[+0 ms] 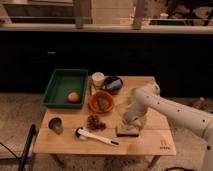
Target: Place towel in metal cup
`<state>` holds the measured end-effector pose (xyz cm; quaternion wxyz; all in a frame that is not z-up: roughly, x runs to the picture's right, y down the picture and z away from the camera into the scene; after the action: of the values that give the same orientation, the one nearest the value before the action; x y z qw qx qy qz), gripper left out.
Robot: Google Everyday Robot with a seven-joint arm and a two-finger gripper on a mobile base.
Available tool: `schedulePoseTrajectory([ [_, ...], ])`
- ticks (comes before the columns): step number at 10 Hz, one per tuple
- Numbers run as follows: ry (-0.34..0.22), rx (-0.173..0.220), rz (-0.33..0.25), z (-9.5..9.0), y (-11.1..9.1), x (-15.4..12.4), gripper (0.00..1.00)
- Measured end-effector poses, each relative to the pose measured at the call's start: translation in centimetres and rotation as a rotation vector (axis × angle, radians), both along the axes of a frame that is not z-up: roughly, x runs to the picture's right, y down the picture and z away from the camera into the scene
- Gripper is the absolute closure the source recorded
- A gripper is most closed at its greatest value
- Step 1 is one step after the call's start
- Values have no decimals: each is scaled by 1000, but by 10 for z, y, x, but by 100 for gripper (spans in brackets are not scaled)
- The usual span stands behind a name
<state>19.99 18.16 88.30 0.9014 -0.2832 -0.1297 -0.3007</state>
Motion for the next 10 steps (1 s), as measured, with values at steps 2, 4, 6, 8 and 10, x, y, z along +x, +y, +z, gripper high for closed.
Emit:
schedulePoseTrajectory([
  [2, 8, -24, 4, 11, 2, -1, 20],
  [4, 28, -40, 23, 21, 2, -1, 29],
  [6, 38, -42, 42, 24, 0, 2, 47],
  [8, 41, -42, 41, 21, -1, 3, 68],
  [10, 45, -42, 43, 17, -3, 7, 87],
])
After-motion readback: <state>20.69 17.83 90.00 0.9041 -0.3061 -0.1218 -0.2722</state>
